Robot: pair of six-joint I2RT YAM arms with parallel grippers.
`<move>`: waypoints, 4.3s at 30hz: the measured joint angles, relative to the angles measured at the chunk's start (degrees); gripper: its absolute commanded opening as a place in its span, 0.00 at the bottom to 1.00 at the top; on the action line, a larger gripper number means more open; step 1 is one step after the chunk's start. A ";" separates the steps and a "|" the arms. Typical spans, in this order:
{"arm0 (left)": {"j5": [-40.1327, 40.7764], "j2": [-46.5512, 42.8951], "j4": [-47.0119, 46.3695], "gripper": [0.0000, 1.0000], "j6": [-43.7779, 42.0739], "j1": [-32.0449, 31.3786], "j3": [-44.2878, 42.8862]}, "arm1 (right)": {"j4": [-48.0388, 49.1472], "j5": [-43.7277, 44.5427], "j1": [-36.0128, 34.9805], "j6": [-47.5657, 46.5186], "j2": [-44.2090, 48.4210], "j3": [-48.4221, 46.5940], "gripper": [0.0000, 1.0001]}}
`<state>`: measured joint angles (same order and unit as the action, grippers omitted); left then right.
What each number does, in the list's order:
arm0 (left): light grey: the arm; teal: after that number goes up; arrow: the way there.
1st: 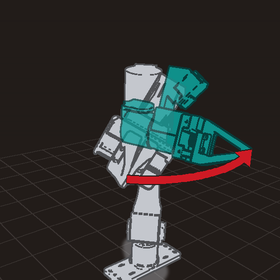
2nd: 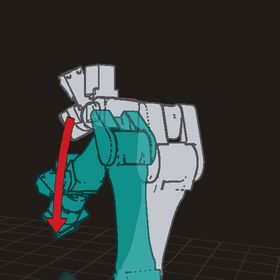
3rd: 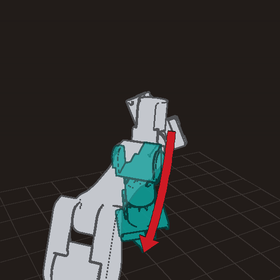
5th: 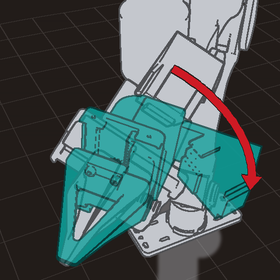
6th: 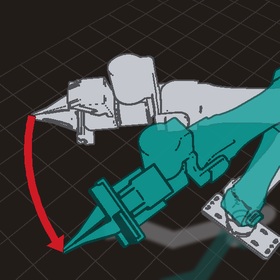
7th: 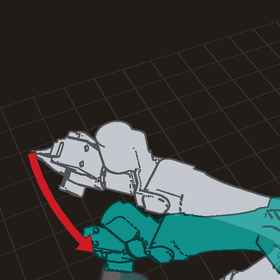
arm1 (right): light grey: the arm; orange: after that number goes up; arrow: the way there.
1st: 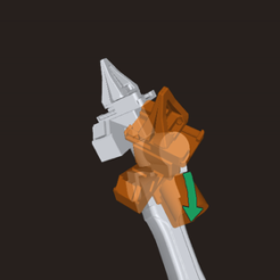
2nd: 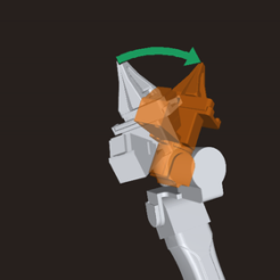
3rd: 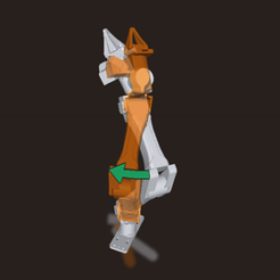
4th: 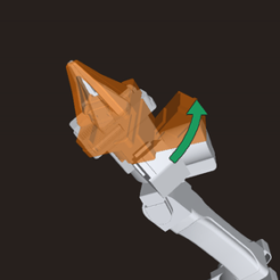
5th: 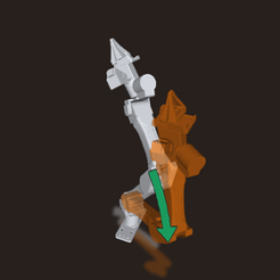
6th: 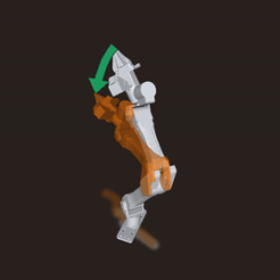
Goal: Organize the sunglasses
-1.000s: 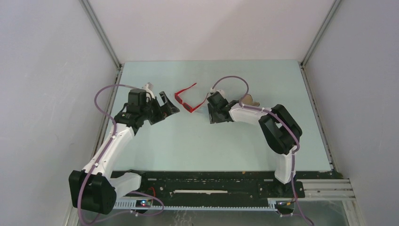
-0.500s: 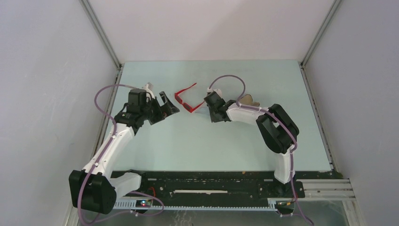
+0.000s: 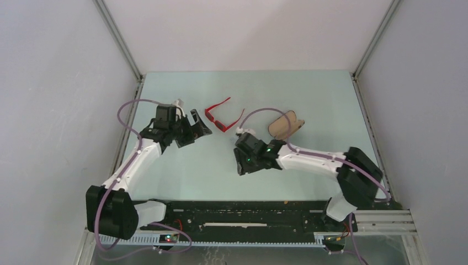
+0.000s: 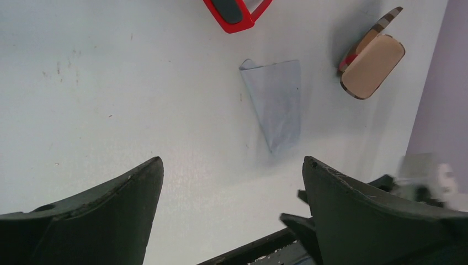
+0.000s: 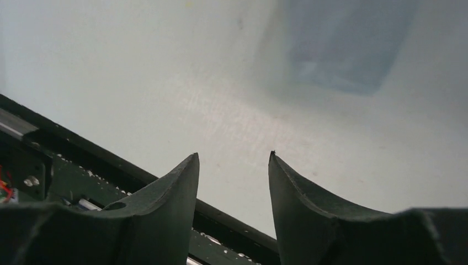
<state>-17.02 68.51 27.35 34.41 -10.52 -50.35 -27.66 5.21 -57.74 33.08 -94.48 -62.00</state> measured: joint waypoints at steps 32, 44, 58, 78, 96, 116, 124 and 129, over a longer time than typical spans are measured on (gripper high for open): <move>1.62 3.58 0.48 1.00 -0.17 -5.27 0.00 | 9.92 -2.19 20.24 -0.33 -16.48 -8.83 0.00; 3.48 1.92 3.32 1.00 -1.86 -5.27 0.00 | 9.16 0.83 19.71 -3.10 -14.10 -8.90 0.47; 3.61 1.92 3.41 1.00 -1.90 -5.27 0.00 | 7.61 1.55 19.82 -3.74 -18.58 -12.63 0.22; 4.85 1.68 3.41 0.98 -1.36 -2.95 0.02 | 1.22 3.67 10.03 -4.24 -15.04 -16.41 0.00; 4.61 -3.02 4.20 0.95 -0.26 4.66 4.48 | 1.60 -0.81 -8.31 -4.52 -11.34 -14.75 0.47; 5.29 8.94 -0.24 0.94 2.49 -5.49 8.59 | 9.97 -6.64 13.31 0.63 -6.93 1.62 0.34; 5.25 9.77 -0.24 0.95 2.45 -5.49 8.50 | 11.56 -6.80 14.75 0.96 -11.30 -1.66 0.31; 5.25 9.77 -0.26 0.95 2.40 -5.49 8.11 | 13.53 -7.80 14.56 1.73 -12.46 -2.32 0.27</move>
<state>-11.77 78.28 27.09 36.82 -16.01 -42.24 -14.13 -2.59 -43.18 34.81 -106.94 -64.31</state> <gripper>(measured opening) 0.944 0.288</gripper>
